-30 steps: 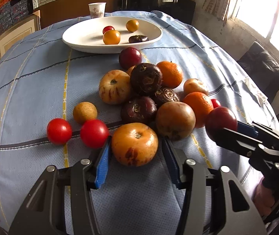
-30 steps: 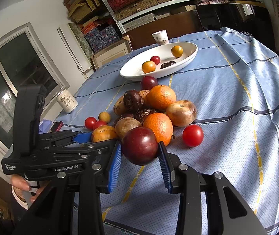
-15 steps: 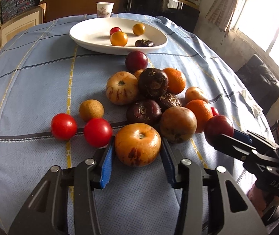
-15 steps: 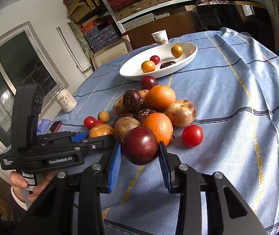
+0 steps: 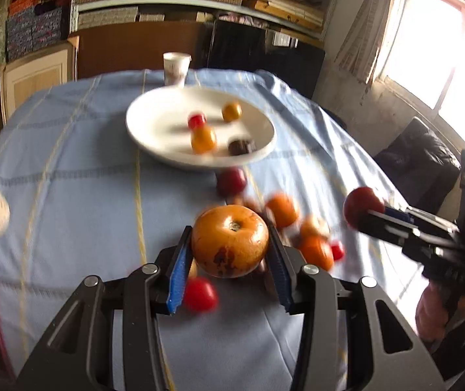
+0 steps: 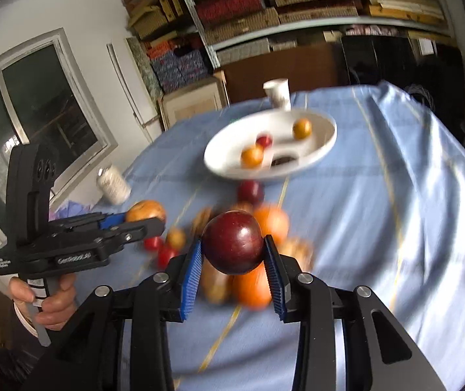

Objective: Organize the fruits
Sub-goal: 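Carry both fruits onto the white plate and open both tools to release them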

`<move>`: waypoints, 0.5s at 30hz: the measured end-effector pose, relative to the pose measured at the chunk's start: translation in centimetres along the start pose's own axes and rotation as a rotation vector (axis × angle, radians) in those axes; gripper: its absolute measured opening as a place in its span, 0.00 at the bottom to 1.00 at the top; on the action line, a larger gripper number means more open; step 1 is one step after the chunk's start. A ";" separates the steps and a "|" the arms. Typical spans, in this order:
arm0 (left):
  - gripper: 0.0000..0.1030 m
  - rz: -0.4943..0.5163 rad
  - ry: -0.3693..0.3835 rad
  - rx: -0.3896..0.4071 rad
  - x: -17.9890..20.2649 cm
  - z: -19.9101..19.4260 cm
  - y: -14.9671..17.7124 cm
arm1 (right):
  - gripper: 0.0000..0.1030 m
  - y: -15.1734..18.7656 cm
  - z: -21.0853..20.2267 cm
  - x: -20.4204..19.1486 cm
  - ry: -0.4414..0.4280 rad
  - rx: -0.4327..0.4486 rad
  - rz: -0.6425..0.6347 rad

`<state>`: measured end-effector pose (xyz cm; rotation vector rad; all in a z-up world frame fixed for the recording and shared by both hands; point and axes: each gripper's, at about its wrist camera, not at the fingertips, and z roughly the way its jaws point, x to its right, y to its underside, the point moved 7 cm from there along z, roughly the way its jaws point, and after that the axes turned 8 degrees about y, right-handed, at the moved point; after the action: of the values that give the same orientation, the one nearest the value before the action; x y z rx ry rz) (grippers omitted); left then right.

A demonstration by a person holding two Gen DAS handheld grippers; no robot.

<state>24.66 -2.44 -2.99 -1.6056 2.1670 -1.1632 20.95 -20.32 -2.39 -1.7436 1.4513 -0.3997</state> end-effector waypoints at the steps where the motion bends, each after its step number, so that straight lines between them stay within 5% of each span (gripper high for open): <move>1: 0.42 0.004 -0.017 0.007 -0.4 0.3 -1.2 | 0.37 -1.8 0.6 0.5 0.005 0.006 0.001; 7: 0.42 -0.061 -0.097 -0.027 -4.9 4.9 -7.2 | 0.37 -7.8 7.5 3.9 0.056 -0.018 0.044; 15: 0.42 -0.129 -0.128 -0.092 -8.9 11.1 -10.1 | 0.37 -9.6 16.1 5.7 0.116 -0.141 0.047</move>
<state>41.78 -0.75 -5.93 -1.8295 2.0914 -0.9765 40.01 -19.43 -6.61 -1.8187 1.6343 -0.3868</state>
